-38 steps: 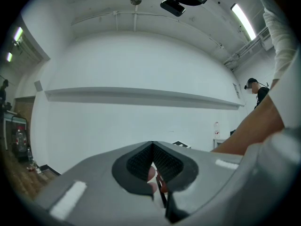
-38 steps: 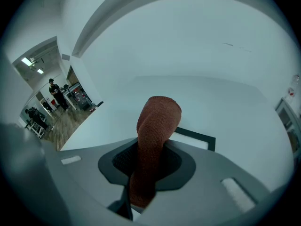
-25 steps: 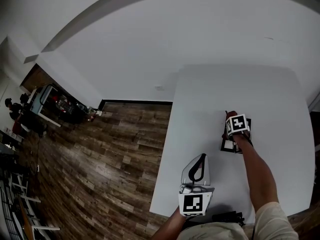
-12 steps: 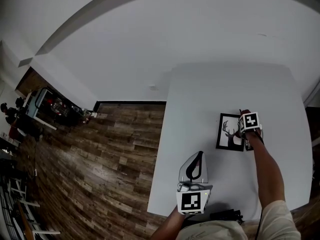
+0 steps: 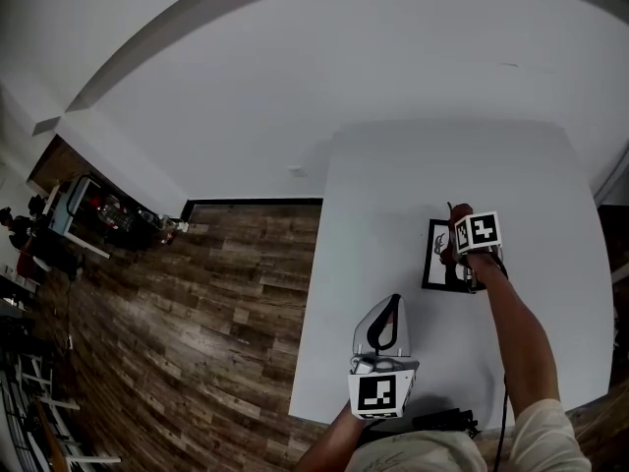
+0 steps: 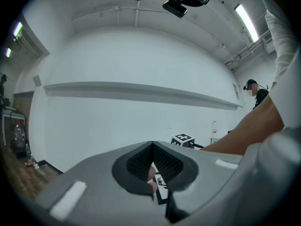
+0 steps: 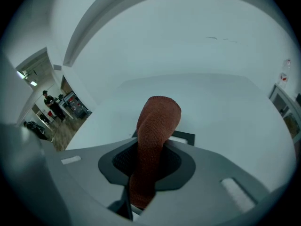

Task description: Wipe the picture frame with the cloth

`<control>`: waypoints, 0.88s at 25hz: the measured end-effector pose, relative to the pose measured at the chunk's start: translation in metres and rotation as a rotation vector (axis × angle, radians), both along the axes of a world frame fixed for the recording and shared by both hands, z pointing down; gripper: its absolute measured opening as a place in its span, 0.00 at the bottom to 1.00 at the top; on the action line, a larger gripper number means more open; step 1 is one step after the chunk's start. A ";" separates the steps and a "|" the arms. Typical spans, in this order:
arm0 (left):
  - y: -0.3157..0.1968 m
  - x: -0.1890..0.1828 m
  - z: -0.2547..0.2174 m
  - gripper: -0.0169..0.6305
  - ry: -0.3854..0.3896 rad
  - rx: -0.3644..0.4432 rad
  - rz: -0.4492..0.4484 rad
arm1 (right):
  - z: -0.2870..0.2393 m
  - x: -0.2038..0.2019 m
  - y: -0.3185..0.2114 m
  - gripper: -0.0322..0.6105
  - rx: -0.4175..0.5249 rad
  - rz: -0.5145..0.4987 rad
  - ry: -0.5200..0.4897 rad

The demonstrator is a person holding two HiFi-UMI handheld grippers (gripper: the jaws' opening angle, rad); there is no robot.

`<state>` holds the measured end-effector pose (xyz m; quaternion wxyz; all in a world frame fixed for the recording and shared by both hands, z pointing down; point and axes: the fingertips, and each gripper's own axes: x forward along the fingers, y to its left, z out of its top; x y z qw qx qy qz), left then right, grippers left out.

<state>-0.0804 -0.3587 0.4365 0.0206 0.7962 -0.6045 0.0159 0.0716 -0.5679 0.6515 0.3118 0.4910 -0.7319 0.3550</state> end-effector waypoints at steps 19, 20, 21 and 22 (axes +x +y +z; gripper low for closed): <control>0.003 -0.011 0.008 0.03 0.002 -0.039 -0.019 | 0.050 -0.036 0.033 0.22 -0.112 -0.031 -0.001; 0.003 -0.010 0.008 0.03 0.009 -0.038 -0.020 | 0.051 -0.028 0.034 0.22 -0.112 -0.028 0.007; 0.002 -0.009 0.009 0.03 0.015 -0.032 -0.021 | 0.051 -0.020 0.034 0.22 -0.111 -0.024 0.017; 0.000 -0.008 0.009 0.03 0.019 -0.021 -0.020 | 0.051 -0.011 0.035 0.22 -0.110 -0.017 0.028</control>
